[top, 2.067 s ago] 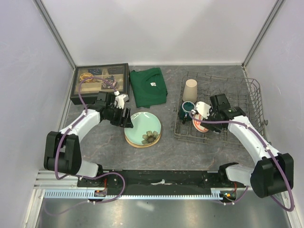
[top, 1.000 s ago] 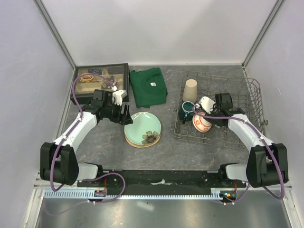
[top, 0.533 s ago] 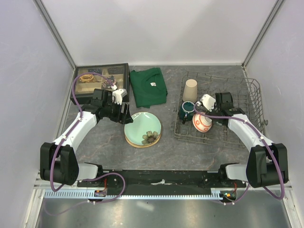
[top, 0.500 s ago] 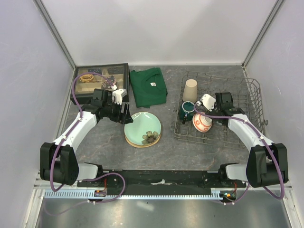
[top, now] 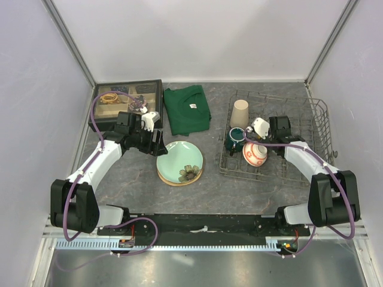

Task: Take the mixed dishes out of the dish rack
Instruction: Pick up the plate from the dish rack.

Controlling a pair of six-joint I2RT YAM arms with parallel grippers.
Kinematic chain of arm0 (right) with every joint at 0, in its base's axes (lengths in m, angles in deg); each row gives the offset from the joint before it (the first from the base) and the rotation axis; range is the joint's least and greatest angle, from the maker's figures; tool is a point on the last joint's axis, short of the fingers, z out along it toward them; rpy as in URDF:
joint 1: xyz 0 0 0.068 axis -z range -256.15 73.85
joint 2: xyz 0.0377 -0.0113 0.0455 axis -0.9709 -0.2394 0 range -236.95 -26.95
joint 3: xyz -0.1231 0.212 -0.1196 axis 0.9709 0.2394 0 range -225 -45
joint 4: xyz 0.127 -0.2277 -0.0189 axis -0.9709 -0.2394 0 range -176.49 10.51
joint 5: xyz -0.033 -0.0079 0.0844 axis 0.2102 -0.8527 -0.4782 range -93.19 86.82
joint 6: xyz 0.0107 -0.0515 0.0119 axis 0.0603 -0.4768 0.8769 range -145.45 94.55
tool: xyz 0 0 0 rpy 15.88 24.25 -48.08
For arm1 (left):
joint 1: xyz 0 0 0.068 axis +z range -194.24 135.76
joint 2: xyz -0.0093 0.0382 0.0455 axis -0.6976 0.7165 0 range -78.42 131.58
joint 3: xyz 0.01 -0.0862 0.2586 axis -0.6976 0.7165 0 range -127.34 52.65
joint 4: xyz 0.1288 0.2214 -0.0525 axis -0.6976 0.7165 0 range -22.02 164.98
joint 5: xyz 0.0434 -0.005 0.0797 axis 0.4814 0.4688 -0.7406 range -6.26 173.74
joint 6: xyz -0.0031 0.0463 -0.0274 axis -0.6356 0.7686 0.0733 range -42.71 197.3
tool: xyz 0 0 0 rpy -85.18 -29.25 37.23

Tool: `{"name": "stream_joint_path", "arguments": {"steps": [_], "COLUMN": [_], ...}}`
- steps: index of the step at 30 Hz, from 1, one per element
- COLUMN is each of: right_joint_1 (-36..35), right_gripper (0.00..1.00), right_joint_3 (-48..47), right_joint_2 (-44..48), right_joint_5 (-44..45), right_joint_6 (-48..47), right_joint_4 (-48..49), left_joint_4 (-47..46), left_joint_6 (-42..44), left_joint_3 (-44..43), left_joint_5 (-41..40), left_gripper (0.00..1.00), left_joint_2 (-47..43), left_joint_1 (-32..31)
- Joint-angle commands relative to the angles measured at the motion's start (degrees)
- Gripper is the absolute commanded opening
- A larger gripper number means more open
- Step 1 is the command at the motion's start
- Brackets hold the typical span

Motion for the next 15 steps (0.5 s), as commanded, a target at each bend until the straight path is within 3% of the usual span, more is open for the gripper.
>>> {"name": "stream_joint_path", "arguments": {"steps": [1, 15], "right_joint_1": [0.2, 0.3], "right_gripper": [0.56, 0.38], "right_joint_3": [-0.5, -2.8], "right_joint_2": [-0.8, 0.6], "right_joint_5": [1.7, 4.1], "right_joint_6": [-0.3, -2.0], "right_joint_4": [4.2, 3.7], "left_joint_4": [-2.2, -2.3], "left_joint_6": [1.0, 0.9], "left_joint_3": [-2.1, -2.3], "left_joint_5": [0.5, 0.5], "left_gripper": [0.78, 0.78], "left_joint_2": [-0.7, -0.1], "left_joint_1": [-0.2, -0.2]}}
